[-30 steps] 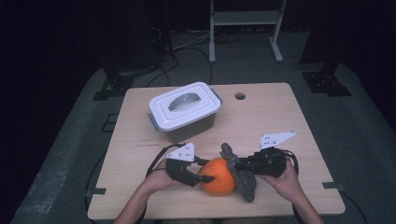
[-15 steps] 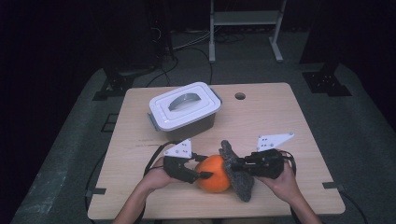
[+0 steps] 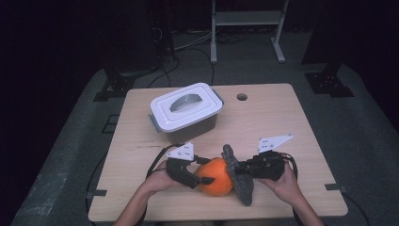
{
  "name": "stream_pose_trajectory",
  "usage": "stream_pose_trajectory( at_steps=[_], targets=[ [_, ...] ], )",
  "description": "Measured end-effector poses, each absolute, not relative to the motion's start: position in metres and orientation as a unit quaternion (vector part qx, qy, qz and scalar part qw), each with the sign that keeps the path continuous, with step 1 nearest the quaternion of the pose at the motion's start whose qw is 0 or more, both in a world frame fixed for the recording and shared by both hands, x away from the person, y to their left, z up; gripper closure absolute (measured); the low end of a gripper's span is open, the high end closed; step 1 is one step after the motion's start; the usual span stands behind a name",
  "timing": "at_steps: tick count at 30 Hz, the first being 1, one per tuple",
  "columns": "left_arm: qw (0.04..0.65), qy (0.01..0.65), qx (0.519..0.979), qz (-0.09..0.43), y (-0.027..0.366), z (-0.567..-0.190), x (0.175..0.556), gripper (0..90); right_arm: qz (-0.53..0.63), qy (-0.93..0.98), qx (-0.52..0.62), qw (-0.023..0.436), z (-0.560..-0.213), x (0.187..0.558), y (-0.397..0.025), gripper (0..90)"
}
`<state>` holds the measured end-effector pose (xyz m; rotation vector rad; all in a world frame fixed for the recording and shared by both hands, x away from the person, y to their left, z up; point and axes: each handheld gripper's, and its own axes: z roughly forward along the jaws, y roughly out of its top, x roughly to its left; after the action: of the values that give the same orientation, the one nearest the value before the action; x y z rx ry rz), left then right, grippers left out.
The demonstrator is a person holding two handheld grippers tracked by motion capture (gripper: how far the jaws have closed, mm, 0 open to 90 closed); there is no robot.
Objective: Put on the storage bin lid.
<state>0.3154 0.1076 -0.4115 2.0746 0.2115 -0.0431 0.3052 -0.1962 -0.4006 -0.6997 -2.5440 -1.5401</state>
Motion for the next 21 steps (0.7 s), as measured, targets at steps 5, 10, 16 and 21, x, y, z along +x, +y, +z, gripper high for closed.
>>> stream_pose_trajectory(
  at_steps=[5,10,16,21],
  targets=[
    [0.503,0.086,0.860,-0.018,0.108,-0.412,0.315,34.7,-0.483,-0.838,-0.251,0.040,-0.407,0.310,-0.203,78.2],
    [0.506,0.089,0.858,-0.012,0.106,-0.412,0.316,35.1,-0.502,-0.832,-0.238,0.020,-0.394,0.303,-0.199,78.2],
    [0.507,0.100,0.856,0.007,0.105,-0.412,0.315,38.4,-0.510,-0.829,-0.229,0.025,-0.393,0.301,-0.193,78.1],
    [0.509,0.107,0.854,0.006,0.106,-0.411,0.317,38.9,-0.495,-0.832,-0.250,0.024,-0.398,0.307,-0.201,78.1]
  ],
)
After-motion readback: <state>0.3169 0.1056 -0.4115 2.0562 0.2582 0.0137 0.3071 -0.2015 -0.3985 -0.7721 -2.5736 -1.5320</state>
